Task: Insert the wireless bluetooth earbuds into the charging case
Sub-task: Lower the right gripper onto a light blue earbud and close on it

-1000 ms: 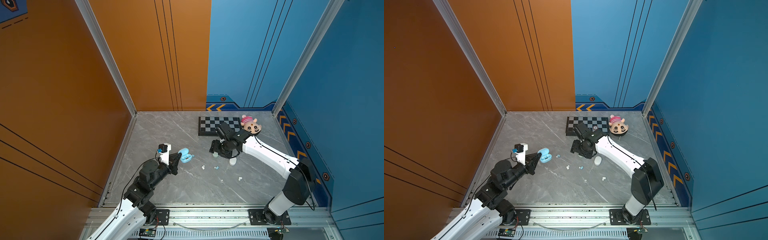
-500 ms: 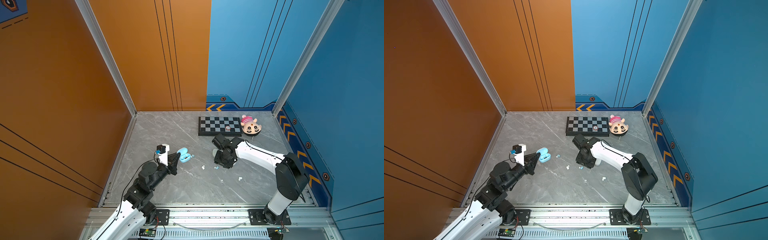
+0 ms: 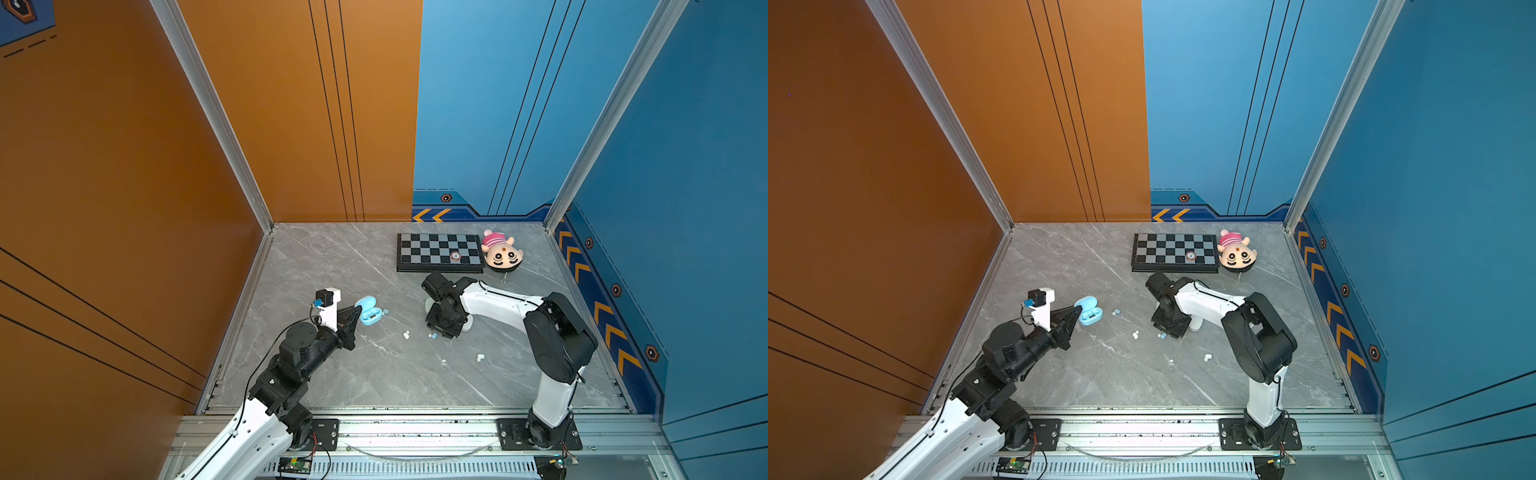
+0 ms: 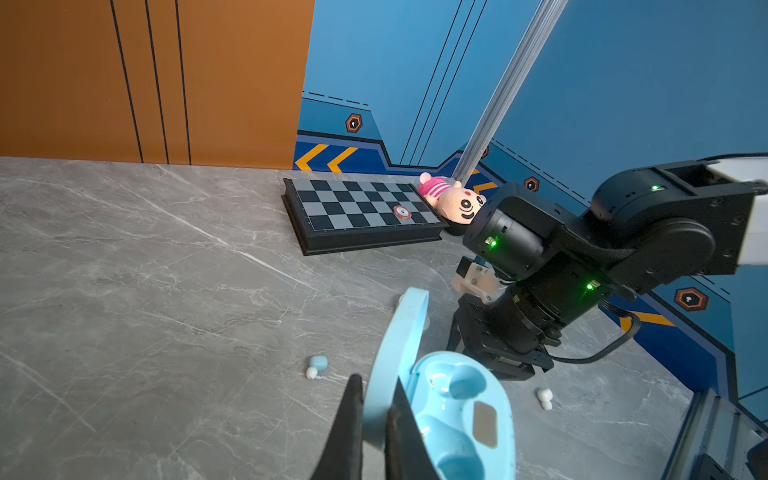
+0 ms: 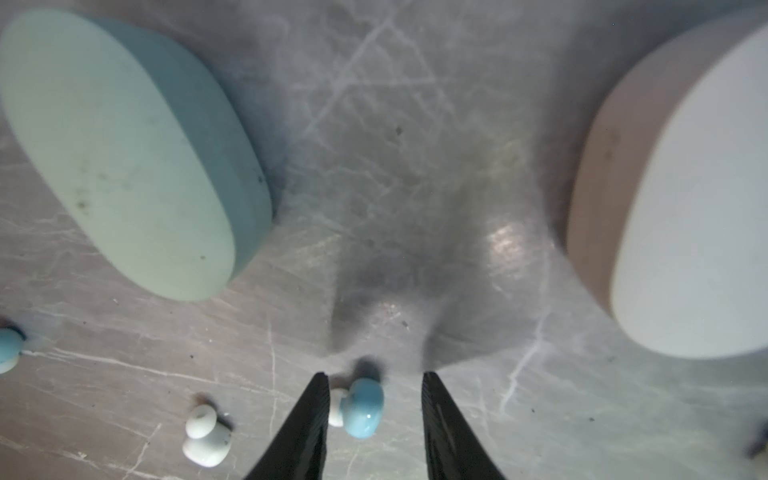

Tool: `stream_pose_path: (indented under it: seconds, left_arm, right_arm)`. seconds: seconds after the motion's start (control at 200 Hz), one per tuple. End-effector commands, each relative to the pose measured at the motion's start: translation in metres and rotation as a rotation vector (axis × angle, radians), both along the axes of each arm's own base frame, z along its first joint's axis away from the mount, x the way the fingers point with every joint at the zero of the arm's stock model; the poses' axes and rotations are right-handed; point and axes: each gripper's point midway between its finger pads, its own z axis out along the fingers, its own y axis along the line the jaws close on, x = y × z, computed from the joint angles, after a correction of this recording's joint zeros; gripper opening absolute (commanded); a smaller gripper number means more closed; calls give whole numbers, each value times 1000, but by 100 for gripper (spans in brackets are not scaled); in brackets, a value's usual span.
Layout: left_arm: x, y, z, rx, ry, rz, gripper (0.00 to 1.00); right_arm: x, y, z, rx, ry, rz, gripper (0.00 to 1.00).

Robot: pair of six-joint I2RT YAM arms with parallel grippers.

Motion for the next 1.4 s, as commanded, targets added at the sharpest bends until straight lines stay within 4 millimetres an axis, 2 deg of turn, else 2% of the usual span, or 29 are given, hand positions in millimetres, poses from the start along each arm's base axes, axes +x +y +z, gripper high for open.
stream_pose_path:
  seconds: [0.0,0.29,0.546,0.571,0.721,1.026,1.216,1.396]
  left_arm:
    - [1,1,10,-15,-32,10,0]
    - [0,3,9,-17,-35,18,0]
    - [0,3,10,-17,-38,18,0]
    - [0,3,10,-17,-39,21,0]
    - [-1,5,11,-19,-48,28,0]
    - [-3,6,12,-18,-58,33,0]
    - [-3,6,12,-15,-57,31,0]
    - [-1,3,12,-7,-51,25,0]
  right_arm:
    - [3,7,0,15,1,-21,37]
    - [-3,5,-6,-9,10,-31,28]
    - [-8,0,-11,-33,17,-61,28]
    - [-15,8,-12,-34,17,-35,28]
    - [-19,8,-15,-51,19,-36,28]
    - [-17,4,-19,-70,16,-33,26]
    - [-8,9,-6,-38,-9,35,33]
    - [-14,19,15,15,-15,217,43]
